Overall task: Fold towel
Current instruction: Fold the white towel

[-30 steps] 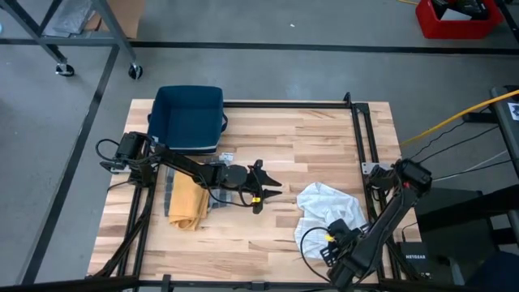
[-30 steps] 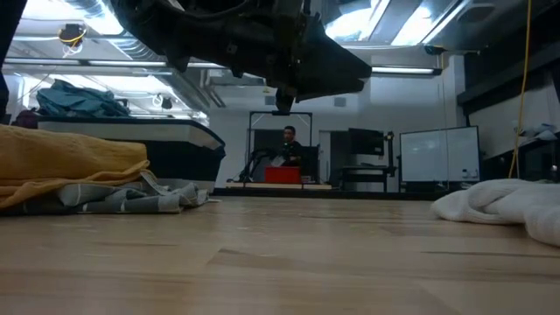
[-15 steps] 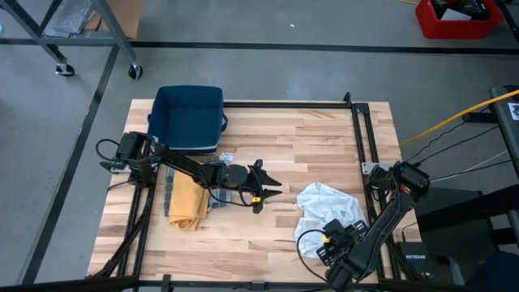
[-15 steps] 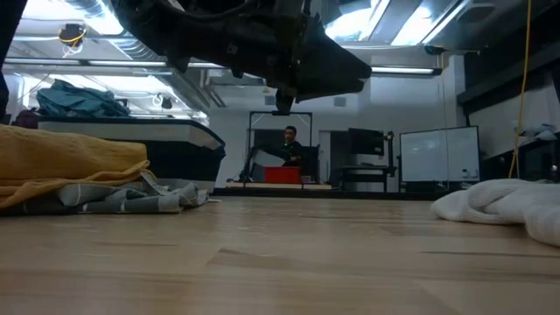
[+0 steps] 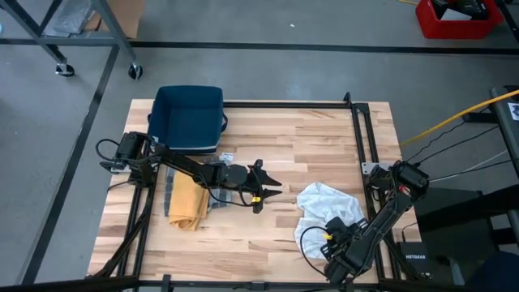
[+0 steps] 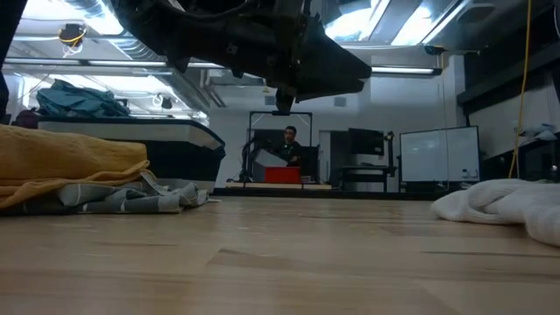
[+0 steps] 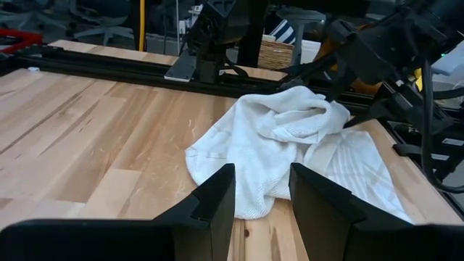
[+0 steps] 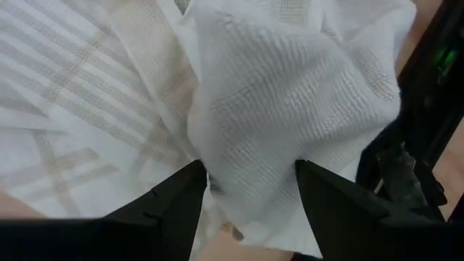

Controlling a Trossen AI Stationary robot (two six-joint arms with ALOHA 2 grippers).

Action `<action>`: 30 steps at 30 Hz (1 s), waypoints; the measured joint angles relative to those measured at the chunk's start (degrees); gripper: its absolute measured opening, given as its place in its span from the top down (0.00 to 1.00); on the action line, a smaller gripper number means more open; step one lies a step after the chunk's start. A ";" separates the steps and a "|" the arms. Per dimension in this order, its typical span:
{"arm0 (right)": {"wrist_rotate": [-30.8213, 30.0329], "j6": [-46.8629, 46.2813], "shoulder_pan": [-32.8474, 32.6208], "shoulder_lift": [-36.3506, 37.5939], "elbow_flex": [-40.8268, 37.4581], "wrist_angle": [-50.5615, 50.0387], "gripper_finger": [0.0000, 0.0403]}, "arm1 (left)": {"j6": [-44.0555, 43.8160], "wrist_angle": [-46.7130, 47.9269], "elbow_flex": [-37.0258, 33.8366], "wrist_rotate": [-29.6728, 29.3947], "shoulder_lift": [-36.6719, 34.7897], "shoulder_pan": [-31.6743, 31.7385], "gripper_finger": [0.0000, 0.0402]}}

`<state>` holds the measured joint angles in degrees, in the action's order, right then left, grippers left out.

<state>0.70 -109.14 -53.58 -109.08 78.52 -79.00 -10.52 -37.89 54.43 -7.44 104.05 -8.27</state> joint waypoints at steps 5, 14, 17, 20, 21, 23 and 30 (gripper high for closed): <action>-0.06 0.00 0.00 0.00 0.00 -0.86 0.44 | 0.02 0.00 0.00 0.00 -0.02 0.02 0.70; -0.06 0.00 0.00 0.00 0.00 -1.55 0.67 | 0.04 0.00 0.00 0.00 -0.02 0.08 0.70; -0.82 -0.01 0.00 0.00 0.02 -1.50 0.82 | 0.04 0.00 0.00 0.00 -0.02 0.08 0.70; -3.10 -0.01 0.00 0.00 0.02 -0.75 0.96 | 0.04 -0.02 0.00 0.00 -0.02 0.08 0.70; -4.06 -0.05 -0.01 0.00 0.04 -0.35 0.97 | 0.04 0.00 0.00 0.00 -0.02 0.08 0.70; -5.79 -1.19 0.03 0.00 0.42 -0.39 0.94 | 0.04 -0.02 0.00 0.00 -0.02 0.08 0.70; -12.23 -3.14 0.95 0.04 4.91 -4.30 0.98 | 2.14 -2.42 0.00 0.00 -0.02 0.05 0.71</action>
<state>-11.53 -112.27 -52.63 -109.03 83.43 -83.31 -8.39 -40.30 54.43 -7.44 104.03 -8.22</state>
